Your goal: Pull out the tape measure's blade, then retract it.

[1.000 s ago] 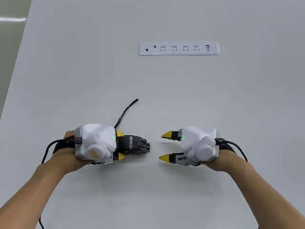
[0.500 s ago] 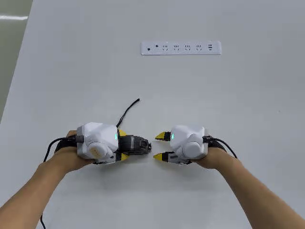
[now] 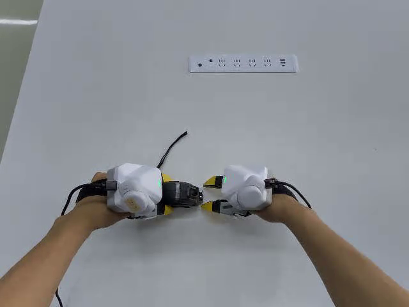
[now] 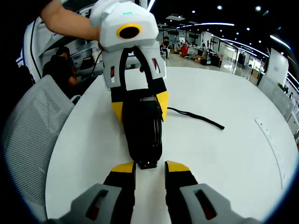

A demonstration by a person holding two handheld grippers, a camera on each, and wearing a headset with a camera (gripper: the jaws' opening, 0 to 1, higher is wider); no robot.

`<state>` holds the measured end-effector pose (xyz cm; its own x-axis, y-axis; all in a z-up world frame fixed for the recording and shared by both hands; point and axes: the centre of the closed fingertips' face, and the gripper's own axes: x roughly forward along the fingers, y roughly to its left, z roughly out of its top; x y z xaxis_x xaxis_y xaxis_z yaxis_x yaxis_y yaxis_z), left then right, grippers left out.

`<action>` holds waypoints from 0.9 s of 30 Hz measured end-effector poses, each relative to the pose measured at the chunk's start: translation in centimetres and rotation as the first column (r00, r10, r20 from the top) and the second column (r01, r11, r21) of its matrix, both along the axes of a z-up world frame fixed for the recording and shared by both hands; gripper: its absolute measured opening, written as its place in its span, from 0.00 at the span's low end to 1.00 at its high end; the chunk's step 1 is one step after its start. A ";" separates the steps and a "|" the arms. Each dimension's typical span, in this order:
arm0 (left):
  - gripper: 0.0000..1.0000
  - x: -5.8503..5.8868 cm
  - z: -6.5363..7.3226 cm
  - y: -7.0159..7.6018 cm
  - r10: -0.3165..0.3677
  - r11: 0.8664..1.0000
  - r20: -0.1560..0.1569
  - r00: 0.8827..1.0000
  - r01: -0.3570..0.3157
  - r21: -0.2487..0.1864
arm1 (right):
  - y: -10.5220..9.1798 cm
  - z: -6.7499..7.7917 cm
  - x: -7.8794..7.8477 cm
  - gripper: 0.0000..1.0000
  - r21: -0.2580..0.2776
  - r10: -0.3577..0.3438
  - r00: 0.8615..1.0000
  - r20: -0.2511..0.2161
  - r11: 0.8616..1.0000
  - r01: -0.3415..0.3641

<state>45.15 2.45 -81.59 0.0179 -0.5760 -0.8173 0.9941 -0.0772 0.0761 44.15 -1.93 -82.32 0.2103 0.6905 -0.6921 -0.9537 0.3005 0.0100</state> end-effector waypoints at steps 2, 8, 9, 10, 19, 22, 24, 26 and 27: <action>0.31 0.0 0.0 0.0 0.000 1.000 0.003 1.000 0.000 -0.004 | 0.2 -0.1 0.0 0.22 -0.006 0.007 1.000 0.000 1.000 -0.007; 0.31 0.0 0.1 0.0 0.007 1.000 0.007 1.000 -0.007 -0.015 | 0.3 -0.5 -0.3 0.17 -0.030 0.033 0.999 -0.004 0.999 -0.033; 0.31 0.1 0.1 0.0 0.008 1.000 0.007 1.000 -0.008 -0.018 | 0.3 -0.6 -0.3 0.16 -0.035 0.036 0.999 -0.004 0.999 -0.036; 0.31 0.1 0.1 0.0 0.009 1.000 0.007 1.000 -0.009 -0.022 | 0.3 -0.8 -0.4 0.16 -0.041 0.042 0.999 0.000 0.998 -0.042; 0.31 0.1 0.2 0.0 0.015 0.999 0.005 1.000 -0.015 -0.040 | 0.5 -0.7 -0.4 0.14 -0.037 0.052 0.999 0.012 0.998 -0.052; 0.31 0.1 0.2 0.0 0.016 0.999 0.004 1.000 -0.016 -0.041 | 0.4 -0.7 -0.4 0.13 -0.025 0.026 1.000 -0.008 0.999 -0.026; 0.31 0.1 0.2 0.0 0.015 0.999 0.003 1.000 -0.014 -0.043 | 0.4 -0.7 -0.4 0.13 -0.021 0.023 1.000 -0.013 0.999 -0.024; 0.31 0.1 0.2 0.0 0.015 0.999 0.002 1.000 -0.014 -0.043 | 0.4 -0.7 -0.4 0.12 -0.022 0.029 1.000 -0.009 0.999 -0.029; 0.31 0.1 0.2 0.0 0.014 0.999 0.002 1.000 -0.014 -0.043 | 0.4 -0.7 -0.4 0.12 -0.022 0.029 1.000 -0.009 0.999 -0.029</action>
<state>45.25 2.49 -81.39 0.0285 -0.6103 -0.7917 0.9949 -0.0594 0.0816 43.71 -1.52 -82.98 0.1841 0.6809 -0.7089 -0.9620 0.2729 0.0123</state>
